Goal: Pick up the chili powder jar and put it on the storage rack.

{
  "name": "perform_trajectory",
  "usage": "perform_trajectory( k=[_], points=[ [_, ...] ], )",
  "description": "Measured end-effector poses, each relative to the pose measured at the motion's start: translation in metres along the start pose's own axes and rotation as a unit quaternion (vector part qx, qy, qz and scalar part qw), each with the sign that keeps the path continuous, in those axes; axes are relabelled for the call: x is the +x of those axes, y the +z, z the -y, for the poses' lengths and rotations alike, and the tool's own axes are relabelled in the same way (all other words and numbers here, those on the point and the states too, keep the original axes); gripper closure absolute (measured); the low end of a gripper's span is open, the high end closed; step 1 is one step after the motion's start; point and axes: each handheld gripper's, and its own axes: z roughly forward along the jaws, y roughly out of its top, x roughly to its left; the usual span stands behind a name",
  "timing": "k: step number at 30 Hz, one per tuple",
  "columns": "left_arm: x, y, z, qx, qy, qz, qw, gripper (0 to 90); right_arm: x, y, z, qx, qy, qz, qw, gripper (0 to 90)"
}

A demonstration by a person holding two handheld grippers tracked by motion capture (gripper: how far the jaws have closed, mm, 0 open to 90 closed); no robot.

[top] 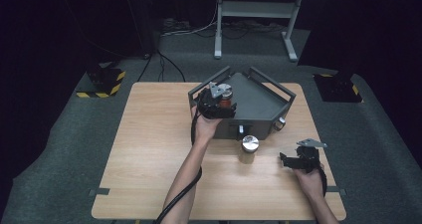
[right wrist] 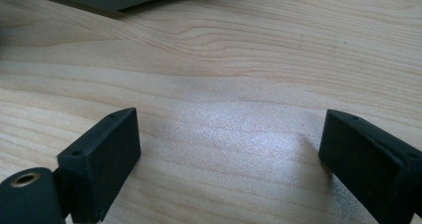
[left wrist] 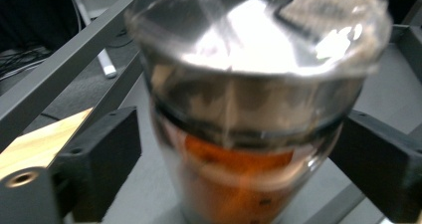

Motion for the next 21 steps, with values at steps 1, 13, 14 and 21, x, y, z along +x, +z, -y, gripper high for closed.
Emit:
perform_trajectory(
  k=[1,13,14,21],
  points=[
    [0.000,-0.002,0.002,-0.001,0.001,-0.002,1.0000,5.1,0.000,0.000,0.000,0.000,0.000,0.000,1.0000,9.2],
    [0.002,-0.025,0.022,-0.001,0.012,0.013,0.9998,2.0,0.000,0.000,0.000,0.000,0.000,0.000,1.0000,9.2],
    [0.002,-0.025,0.022,-0.001,0.012,0.013,0.9998,2.0,0.000,0.000,0.000,0.000,0.000,0.000,1.0000,9.2],
    [0.001,-0.036,0.032,-0.008,0.012,0.018,0.9997,2.0,0.000,0.000,0.000,0.000,0.000,0.000,1.0000,9.2]
  ],
)
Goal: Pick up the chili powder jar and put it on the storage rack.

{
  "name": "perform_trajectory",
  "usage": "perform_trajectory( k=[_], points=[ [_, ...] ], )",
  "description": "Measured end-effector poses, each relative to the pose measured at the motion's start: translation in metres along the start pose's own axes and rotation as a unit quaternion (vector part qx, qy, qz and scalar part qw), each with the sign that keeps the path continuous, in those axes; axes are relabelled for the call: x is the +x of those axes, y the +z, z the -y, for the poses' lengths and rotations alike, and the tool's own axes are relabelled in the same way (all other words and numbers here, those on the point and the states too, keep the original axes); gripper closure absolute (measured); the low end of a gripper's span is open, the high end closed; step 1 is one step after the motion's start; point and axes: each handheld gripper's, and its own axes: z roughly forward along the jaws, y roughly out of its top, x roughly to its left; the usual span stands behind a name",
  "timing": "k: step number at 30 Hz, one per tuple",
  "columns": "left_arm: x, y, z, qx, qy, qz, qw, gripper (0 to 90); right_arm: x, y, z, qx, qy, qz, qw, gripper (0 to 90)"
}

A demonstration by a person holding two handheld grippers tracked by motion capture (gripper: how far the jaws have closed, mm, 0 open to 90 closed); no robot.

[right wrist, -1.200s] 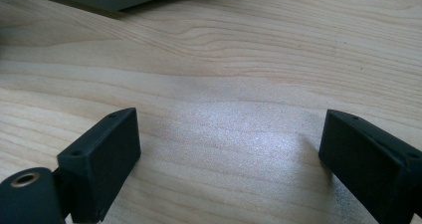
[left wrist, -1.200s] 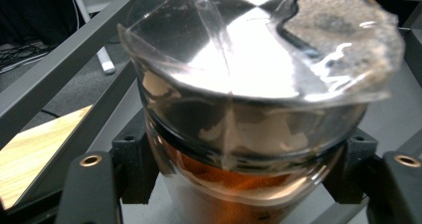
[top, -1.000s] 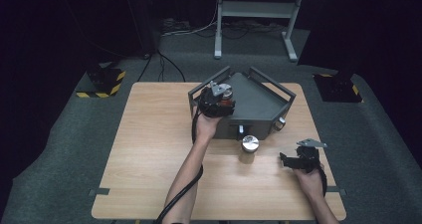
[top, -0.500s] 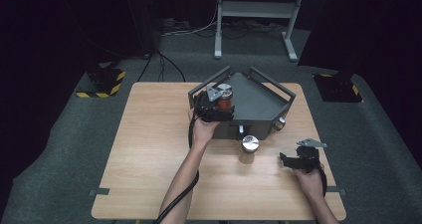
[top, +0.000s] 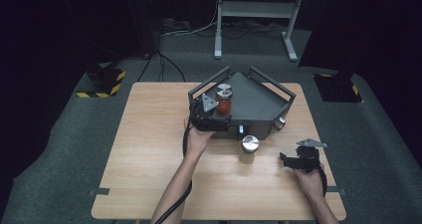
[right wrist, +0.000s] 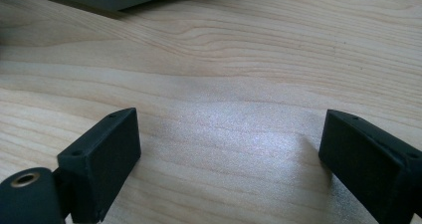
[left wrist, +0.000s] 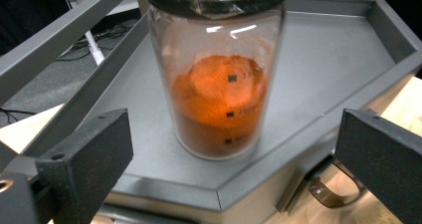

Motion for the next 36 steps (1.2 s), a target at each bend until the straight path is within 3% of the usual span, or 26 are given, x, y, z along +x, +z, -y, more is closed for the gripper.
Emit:
perform_trajectory(
  k=[6,17,26,31,36],
  points=[
    [-0.008,-0.010,0.014,0.003,0.001,-0.013,0.9999,2.5,0.000,0.000,0.000,0.000,0.000,0.000,1.0000,9.2],
    [-0.010,-0.032,0.045,-0.010,-0.014,-0.006,0.9998,3.0,0.000,0.000,0.000,0.000,0.000,0.000,1.0000,9.2],
    [-0.011,-0.038,0.073,0.012,-0.011,0.010,0.9998,3.0,0.000,0.000,0.000,0.000,0.000,0.000,1.0000,9.2],
    [-0.007,-0.038,0.083,0.020,-0.020,0.024,0.9993,3.6,0.000,0.000,0.000,0.000,0.001,0.001,1.0000,9.1],
    [-0.009,-0.034,0.087,0.038,-0.006,0.037,0.9986,5.2,0.000,0.000,0.000,0.000,0.001,0.001,1.0000,9.2]
  ],
)
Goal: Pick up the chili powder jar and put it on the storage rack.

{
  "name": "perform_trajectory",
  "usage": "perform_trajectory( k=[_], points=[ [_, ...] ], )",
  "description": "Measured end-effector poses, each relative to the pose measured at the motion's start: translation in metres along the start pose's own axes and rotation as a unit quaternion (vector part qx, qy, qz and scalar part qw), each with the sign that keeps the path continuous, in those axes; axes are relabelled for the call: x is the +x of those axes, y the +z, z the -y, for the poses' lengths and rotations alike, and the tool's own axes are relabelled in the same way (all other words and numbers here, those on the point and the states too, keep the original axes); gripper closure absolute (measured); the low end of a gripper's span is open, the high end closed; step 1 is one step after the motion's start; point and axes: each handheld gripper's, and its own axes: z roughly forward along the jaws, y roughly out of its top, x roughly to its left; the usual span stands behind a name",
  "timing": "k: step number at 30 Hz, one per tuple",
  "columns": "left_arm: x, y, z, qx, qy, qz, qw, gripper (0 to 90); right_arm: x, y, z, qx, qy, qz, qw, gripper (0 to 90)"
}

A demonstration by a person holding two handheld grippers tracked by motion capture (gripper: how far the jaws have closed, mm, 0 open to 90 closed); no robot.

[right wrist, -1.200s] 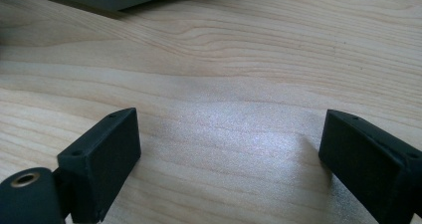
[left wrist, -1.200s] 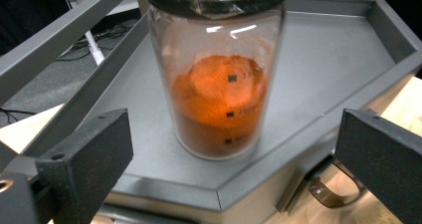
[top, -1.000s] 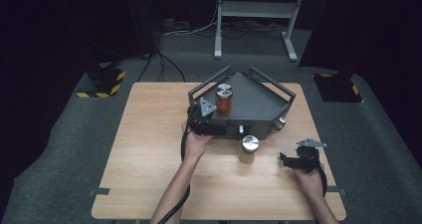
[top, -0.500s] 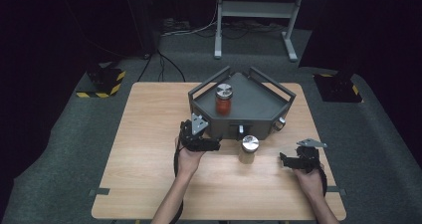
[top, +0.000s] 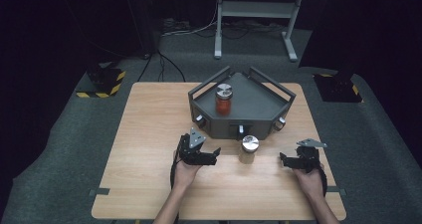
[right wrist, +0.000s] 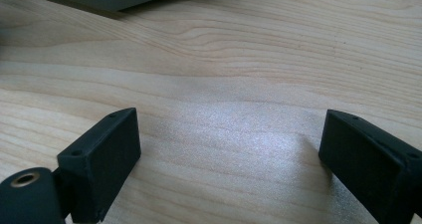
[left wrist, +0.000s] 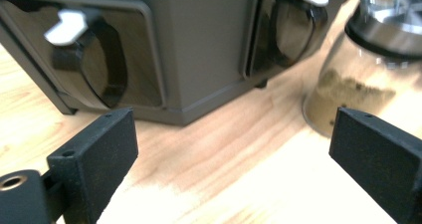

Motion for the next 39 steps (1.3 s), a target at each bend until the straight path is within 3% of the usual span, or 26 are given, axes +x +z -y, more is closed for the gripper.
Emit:
perform_trajectory(
  k=[10,16,32,39],
  points=[
    [-0.001,0.017,0.006,0.045,0.015,0.016,0.9988,5.2,0.000,0.000,0.000,0.000,0.000,0.000,1.0000,9.2],
    [0.001,0.021,0.011,0.051,0.011,0.023,0.9984,5.2,0.000,0.000,0.000,0.000,0.000,0.000,1.0000,9.2],
    [0.003,0.031,0.013,0.074,-0.004,0.018,0.9971,5.9,0.000,0.000,0.000,0.000,0.000,0.000,1.0000,9.2],
    [0.000,0.036,0.011,0.080,-0.001,0.017,0.9967,6.0,0.000,0.000,0.000,0.000,0.000,0.000,1.0000,9.2]
  ],
)
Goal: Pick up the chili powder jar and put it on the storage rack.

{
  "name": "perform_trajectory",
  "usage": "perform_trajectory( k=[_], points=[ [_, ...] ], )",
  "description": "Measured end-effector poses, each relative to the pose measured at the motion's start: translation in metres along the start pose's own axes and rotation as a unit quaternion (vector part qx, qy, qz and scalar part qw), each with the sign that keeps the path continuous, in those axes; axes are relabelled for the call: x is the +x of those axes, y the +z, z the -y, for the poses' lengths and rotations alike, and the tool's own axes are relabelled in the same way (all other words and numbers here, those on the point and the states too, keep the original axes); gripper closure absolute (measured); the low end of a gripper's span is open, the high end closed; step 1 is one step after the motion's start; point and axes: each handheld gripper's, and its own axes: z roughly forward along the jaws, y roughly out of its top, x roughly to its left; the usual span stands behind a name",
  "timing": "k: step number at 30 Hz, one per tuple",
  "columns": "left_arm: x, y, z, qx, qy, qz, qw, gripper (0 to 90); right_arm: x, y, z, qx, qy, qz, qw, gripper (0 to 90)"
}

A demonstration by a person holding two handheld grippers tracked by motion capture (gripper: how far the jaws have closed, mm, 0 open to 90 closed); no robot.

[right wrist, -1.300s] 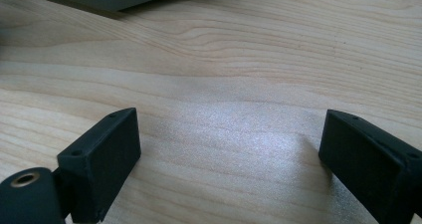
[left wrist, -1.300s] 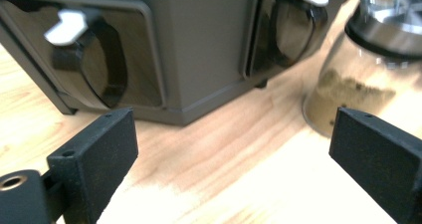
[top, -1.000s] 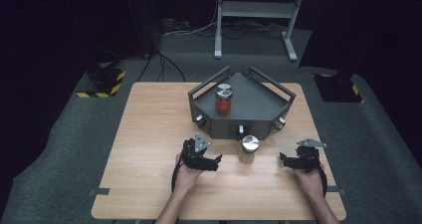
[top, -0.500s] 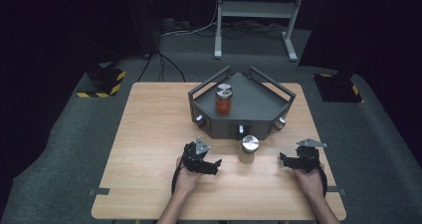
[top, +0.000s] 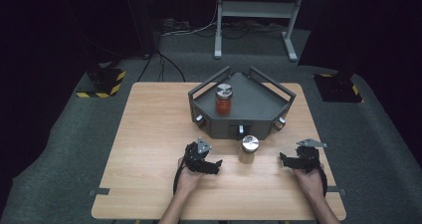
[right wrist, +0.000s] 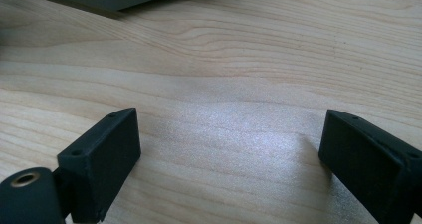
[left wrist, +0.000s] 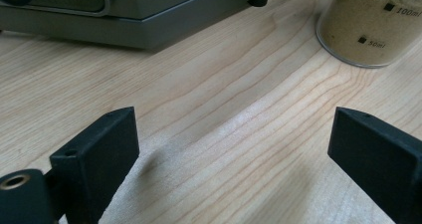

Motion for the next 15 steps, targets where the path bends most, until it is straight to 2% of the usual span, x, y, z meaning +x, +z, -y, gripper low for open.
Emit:
perform_trajectory(
  k=[11,15],
  points=[
    [-0.0020,0.0027,-0.0019,0.011,0.000,-0.004,0.9999,6.1,0.0000,0.0000,0.0000,0.000,0.000,0.000,1.0000,9.2],
    [-0.0044,0.0049,-0.0070,0.028,0.004,-0.011,0.9995,5.9,0.0000,0.0000,0.0000,0.000,0.000,0.000,1.0000,9.1]
  ],
)
